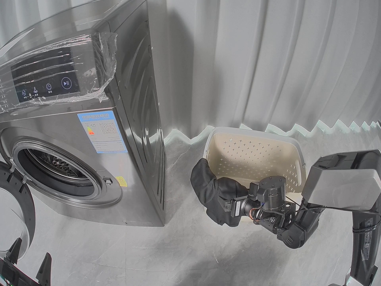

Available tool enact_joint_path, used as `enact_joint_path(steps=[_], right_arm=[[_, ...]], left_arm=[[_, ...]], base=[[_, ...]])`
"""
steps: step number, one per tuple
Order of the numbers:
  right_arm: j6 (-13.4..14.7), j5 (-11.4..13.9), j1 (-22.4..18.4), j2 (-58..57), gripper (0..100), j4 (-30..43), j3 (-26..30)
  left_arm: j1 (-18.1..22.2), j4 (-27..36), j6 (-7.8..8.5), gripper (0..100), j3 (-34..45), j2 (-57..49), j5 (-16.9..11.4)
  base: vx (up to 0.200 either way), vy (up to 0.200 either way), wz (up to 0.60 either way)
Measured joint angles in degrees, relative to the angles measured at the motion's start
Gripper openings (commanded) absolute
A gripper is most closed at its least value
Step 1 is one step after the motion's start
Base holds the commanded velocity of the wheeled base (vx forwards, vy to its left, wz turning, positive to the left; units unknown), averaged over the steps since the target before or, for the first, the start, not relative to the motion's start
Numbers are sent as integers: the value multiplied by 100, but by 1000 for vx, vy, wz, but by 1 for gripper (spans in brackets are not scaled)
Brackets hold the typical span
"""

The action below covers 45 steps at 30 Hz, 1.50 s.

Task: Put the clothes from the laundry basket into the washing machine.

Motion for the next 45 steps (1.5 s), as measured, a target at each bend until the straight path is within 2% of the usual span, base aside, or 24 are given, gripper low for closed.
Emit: enact_joint_path(steps=[4,15,16,31,37,45], right_arm=[[-152,82,-68,90,100,35,-112],[-315,93,-177,496,100,2,-558],[-321,93,-177,527,0,-15,-584],[-325,148,-162,628,0,-206,-614],[-332,194,-124,455,0,-441,-352],[-321,172,-35,-419,0,-699,262]], left_arm=[[0,0,-4,100,0,0,0],[0,2,-1,100,0,0,0],[0,2,-1,100,0,0,0],[0,0,-4,100,0,0,0],[0,2,-6,100,0,0,0],[0,2,-6,100,0,0,0]], base=[[0,0,0],[0,0,0],[0,0,0],[0,0,0],[0,0,0],[0,0,0]])
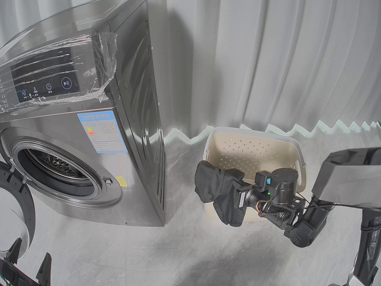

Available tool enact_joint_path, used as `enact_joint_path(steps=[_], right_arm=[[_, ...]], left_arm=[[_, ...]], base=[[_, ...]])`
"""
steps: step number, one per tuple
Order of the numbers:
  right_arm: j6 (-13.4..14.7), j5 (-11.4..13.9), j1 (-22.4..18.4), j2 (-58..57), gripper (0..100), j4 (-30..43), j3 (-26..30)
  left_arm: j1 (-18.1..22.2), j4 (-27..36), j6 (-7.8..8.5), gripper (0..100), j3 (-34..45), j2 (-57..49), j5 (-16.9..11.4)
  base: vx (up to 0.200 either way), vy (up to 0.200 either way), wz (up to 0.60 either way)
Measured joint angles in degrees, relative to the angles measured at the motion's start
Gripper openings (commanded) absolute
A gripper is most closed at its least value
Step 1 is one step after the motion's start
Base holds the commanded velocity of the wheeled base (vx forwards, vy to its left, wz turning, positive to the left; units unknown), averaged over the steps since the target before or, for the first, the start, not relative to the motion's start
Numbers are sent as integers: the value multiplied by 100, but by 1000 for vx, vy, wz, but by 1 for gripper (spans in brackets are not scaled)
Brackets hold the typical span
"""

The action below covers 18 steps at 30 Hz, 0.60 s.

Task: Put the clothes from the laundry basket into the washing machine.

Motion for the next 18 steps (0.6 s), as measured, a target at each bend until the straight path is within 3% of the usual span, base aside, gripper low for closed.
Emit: enact_joint_path(steps=[14,18], right_arm=[[12,-185,532,-2233,0,15,616],[-207,-200,545,-2743,0,115,660]], left_arm=[[0,0,-2,100,0,0,0],[0,-2,-2,100,0,0,0]], base=[[0,0,0],[0,0,0]])
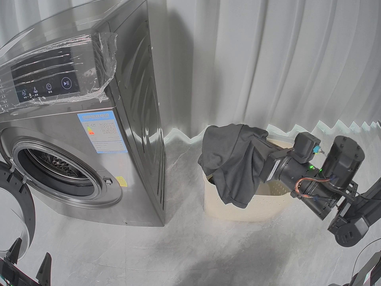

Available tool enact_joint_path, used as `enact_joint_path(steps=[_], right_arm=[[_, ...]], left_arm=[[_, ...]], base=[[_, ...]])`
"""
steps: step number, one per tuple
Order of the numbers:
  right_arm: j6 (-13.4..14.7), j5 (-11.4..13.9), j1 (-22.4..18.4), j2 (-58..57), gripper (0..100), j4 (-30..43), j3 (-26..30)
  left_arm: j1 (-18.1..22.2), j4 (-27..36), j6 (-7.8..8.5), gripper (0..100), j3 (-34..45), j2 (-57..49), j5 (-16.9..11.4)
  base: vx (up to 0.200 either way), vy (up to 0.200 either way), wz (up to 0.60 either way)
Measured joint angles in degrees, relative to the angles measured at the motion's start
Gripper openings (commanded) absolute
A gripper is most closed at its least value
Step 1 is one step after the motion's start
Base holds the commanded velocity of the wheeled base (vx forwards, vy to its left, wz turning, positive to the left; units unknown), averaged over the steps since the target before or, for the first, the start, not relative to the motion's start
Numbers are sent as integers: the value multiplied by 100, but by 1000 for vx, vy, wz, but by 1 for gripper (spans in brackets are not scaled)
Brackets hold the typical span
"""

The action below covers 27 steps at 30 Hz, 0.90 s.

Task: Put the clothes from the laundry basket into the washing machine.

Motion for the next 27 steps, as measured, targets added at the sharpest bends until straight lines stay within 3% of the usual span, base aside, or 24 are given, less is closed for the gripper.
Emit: enact_joint_path(steps=[6,10,15,19,27], right_arm=[[-151,-38,-129,-575,0,301,17],[-187,-98,-206,-931,0,951,-46],[-205,-76,-308,-1232,0,1698,-13],[-216,-43,-418,-1359,0,1663,-28],[-200,-112,-490,-1590,0,1646,-33]], left_arm=[[0,0,2,100,0,0,-2],[0,0,11,100,0,0,-5],[0,0,24,100,0,0,-7],[0,0,13,100,0,0,-7],[-6,2,13,100,0,0,-7]], base=[[0,0,0],[0,0,0],[-200,0,0],[-200,0,0],[0,0,0]])
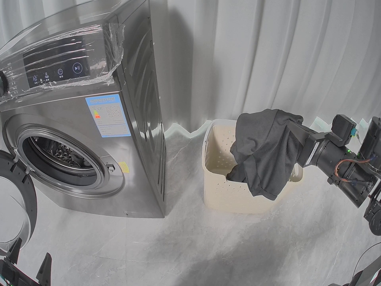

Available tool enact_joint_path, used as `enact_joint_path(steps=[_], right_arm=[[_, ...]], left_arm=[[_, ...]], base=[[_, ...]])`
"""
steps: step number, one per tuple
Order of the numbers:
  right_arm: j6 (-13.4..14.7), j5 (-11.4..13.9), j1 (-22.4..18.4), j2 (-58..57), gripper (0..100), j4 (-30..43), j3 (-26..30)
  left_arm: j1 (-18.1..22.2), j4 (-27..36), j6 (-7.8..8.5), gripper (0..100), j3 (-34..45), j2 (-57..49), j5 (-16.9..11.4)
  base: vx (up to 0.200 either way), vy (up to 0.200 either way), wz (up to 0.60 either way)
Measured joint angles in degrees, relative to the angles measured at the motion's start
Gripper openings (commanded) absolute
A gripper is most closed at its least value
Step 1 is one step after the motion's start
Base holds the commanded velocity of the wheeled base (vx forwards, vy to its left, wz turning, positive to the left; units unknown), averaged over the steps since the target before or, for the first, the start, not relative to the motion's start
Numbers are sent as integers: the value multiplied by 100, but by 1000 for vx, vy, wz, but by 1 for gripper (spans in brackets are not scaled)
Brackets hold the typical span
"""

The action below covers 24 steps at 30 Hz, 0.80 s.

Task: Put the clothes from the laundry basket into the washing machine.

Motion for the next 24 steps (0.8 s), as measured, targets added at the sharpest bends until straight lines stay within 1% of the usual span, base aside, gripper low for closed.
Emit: enact_joint_path(steps=[4,16,22,24], right_arm=[[2,-40,-6,-28,0,-24,-13],[22,-54,48,-6,0,-57,-78],[16,-54,72,35,0,-249,-108],[16,-55,74,49,0,-252,-108]], left_arm=[[0,-2,-18,100,0,0,5],[0,-2,-29,100,0,0,7],[0,0,-30,100,0,0,9],[0,-2,-29,100,0,0,7]], base=[[0,0,0],[0,200,0],[0,200,0],[0,0,0]])
